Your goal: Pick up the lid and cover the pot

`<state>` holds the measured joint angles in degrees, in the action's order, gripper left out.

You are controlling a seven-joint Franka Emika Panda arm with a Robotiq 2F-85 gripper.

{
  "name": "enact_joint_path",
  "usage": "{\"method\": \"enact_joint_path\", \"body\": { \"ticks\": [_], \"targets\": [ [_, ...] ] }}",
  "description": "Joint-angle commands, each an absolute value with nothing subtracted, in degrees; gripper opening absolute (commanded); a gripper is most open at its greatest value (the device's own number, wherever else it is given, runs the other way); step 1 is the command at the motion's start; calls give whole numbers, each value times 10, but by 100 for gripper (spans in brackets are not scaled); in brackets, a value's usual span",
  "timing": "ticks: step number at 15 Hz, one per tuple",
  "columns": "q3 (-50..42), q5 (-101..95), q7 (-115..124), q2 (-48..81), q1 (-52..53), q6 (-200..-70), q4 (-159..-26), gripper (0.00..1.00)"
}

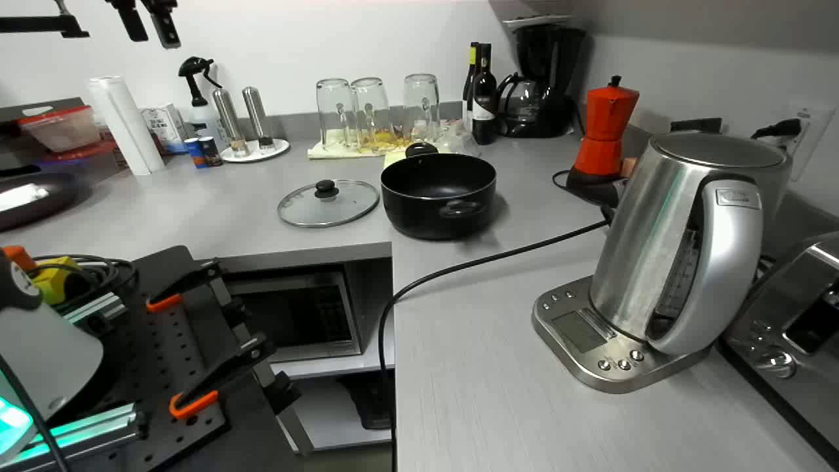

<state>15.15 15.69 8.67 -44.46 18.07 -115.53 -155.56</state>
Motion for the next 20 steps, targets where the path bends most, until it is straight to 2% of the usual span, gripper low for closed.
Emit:
{"method": "enact_joint_path", "body": {
  "ticks": [1, 11, 20],
  "targets": [
    [152, 157, 86, -445, 180, -1154, -1555, 100],
    [150, 150, 79, -421, 174, -1158, -1546, 100],
    [164, 115, 37, -234, 172, -1225, -1490, 100]
  ]
}}
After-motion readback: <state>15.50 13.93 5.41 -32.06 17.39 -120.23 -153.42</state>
